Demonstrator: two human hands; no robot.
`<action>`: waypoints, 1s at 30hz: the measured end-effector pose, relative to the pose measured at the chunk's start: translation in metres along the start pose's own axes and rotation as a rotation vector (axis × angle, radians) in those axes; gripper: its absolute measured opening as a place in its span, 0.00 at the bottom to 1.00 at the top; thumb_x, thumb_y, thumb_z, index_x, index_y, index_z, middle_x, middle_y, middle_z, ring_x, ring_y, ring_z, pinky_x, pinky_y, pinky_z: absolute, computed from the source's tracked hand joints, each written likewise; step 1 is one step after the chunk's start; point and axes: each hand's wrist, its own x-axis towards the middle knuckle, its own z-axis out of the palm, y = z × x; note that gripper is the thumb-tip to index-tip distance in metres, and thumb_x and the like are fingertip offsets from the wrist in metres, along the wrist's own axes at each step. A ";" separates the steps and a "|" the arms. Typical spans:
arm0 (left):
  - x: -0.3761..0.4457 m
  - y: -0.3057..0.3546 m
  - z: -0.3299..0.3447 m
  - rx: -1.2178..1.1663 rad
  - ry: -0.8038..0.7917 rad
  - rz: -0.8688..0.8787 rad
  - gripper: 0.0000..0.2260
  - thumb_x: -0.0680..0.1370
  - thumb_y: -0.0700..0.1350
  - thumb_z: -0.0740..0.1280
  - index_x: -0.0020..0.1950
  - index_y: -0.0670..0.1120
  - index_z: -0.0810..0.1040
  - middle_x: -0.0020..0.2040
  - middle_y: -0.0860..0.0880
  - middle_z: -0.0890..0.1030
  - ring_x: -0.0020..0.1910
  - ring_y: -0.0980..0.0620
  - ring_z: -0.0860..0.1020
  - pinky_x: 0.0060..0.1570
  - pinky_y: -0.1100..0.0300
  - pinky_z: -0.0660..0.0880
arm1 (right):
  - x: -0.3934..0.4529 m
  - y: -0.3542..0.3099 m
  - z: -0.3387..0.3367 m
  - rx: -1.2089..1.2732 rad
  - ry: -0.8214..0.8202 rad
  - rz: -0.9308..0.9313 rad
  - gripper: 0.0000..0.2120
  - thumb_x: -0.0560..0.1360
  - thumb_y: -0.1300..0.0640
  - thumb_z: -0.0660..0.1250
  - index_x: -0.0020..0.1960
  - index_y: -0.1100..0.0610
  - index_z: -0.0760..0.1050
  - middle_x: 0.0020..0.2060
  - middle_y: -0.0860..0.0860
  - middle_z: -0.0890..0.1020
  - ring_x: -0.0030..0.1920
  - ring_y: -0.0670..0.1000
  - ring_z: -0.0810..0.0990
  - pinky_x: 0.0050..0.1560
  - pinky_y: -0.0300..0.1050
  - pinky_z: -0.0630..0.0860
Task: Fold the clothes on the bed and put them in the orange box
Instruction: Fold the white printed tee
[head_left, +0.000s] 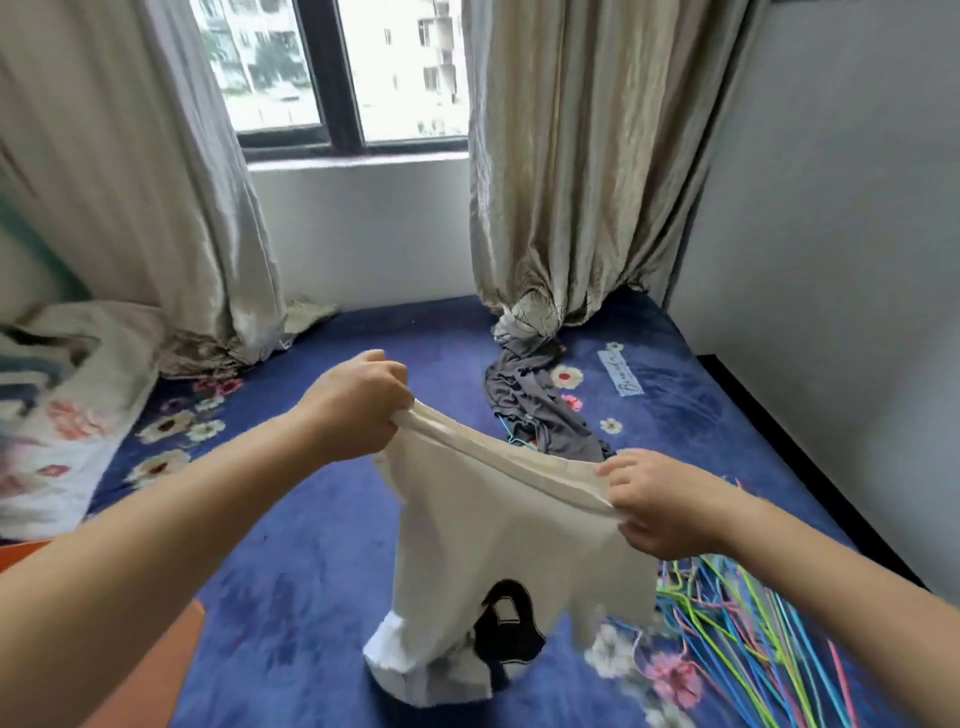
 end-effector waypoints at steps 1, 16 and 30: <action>-0.007 -0.011 -0.021 -0.022 0.122 0.043 0.06 0.63 0.35 0.70 0.32 0.45 0.76 0.32 0.56 0.69 0.41 0.46 0.75 0.34 0.57 0.75 | 0.006 0.000 -0.020 -0.032 0.043 -0.012 0.08 0.56 0.52 0.66 0.23 0.55 0.72 0.22 0.47 0.75 0.33 0.51 0.81 0.35 0.38 0.78; -0.070 -0.095 -0.185 0.194 0.663 -0.237 0.03 0.66 0.31 0.68 0.35 0.38 0.79 0.37 0.43 0.80 0.45 0.37 0.78 0.40 0.46 0.78 | 0.049 0.002 -0.264 0.068 0.550 0.193 0.32 0.68 0.27 0.43 0.30 0.55 0.64 0.24 0.44 0.63 0.25 0.45 0.68 0.29 0.35 0.60; -0.095 -0.115 -0.191 -0.682 0.483 -0.183 0.18 0.66 0.26 0.54 0.29 0.48 0.72 0.30 0.48 0.71 0.32 0.58 0.69 0.35 0.64 0.65 | 0.065 -0.022 -0.289 0.000 -0.015 0.252 0.03 0.71 0.60 0.65 0.40 0.55 0.77 0.56 0.49 0.78 0.62 0.48 0.69 0.64 0.42 0.67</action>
